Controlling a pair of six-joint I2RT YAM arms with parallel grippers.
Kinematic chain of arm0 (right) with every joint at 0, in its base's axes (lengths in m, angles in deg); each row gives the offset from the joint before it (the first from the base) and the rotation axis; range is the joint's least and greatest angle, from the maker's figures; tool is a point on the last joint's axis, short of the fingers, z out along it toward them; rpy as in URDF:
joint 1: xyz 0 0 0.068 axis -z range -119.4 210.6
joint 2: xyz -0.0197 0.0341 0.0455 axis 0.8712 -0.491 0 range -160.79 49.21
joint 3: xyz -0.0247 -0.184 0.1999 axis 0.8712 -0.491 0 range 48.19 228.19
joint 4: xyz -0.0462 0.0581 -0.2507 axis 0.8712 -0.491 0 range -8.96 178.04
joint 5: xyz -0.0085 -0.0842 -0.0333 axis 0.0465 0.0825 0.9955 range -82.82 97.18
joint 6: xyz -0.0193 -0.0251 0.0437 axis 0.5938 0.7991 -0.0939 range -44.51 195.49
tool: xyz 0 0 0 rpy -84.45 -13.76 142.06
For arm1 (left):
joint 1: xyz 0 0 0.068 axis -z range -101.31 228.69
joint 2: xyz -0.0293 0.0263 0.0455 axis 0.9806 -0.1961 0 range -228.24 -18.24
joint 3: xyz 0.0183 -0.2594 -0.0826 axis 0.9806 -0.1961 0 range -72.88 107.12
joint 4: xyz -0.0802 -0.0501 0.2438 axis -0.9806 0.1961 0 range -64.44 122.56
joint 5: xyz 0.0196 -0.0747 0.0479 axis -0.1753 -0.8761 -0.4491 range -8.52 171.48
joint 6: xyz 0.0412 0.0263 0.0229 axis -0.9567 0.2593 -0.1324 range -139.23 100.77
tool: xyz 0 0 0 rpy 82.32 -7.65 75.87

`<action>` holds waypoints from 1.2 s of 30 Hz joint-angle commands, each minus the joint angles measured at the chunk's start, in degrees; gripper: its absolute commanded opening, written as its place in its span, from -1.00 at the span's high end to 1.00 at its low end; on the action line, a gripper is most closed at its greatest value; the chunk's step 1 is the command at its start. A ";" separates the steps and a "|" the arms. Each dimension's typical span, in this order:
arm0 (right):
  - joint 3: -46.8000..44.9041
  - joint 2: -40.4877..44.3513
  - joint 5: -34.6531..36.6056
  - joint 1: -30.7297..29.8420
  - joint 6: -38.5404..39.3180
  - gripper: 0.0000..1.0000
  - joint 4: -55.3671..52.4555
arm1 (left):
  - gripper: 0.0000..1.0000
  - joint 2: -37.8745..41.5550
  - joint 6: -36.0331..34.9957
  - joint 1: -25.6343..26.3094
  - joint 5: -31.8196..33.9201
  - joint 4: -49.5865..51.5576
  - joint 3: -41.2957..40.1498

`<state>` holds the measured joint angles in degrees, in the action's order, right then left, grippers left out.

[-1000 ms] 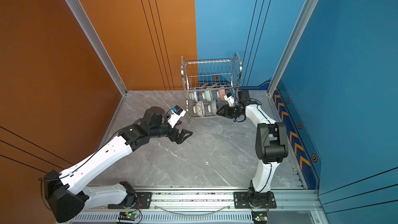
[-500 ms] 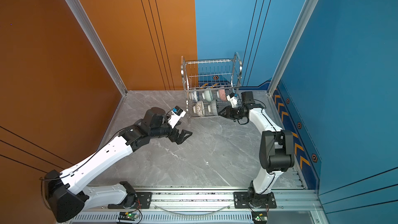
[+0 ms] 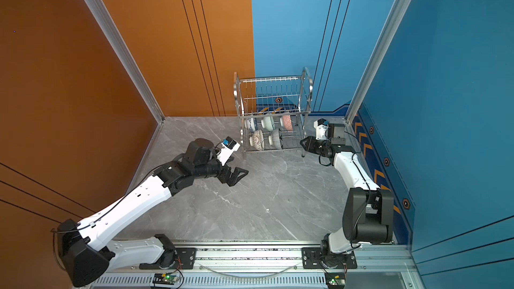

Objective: Load bowls into a dish rack
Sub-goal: Move the dish rack to the top-center of the table.

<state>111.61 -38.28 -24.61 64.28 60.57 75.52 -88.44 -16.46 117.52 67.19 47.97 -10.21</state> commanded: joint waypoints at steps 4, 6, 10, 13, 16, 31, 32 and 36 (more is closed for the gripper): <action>0.64 -1.43 8.24 0.01 -0.02 0.35 5.30 | -0.96 0.08 -1.27 0.72 0.06 -0.44 -0.60; 1.19 -2.61 8.94 -0.16 1.16 0.34 5.43 | -0.96 -0.02 -1.34 0.72 0.05 -0.44 -0.61; 2.57 -5.43 9.11 -0.85 2.29 0.34 5.97 | -0.96 -0.34 -1.37 0.72 0.04 -0.44 -0.55; 2.76 -6.95 9.42 -1.50 2.87 0.34 7.62 | -0.96 -0.61 -1.44 0.72 0.17 -0.44 -0.61; 3.13 -8.32 9.87 -1.75 3.62 0.33 8.89 | -0.96 -0.55 -1.62 0.72 0.45 -0.44 -0.65; 6.86 -13.72 10.17 -3.77 6.42 0.35 6.42 | -0.96 -0.62 -1.73 0.72 0.51 -0.44 -0.68; 7.00 -13.77 10.16 -3.93 6.32 0.37 6.42 | -0.96 -0.71 -1.71 0.76 0.44 -0.44 -0.63; 7.16 -13.99 10.02 -4.30 5.67 0.44 6.40 | -0.96 -0.53 -1.76 0.81 0.57 -0.44 -0.70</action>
<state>117.09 -51.41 -13.29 61.48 65.71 82.85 -88.59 -16.86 117.78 67.39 47.97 -10.21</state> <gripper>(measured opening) 0.284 0.979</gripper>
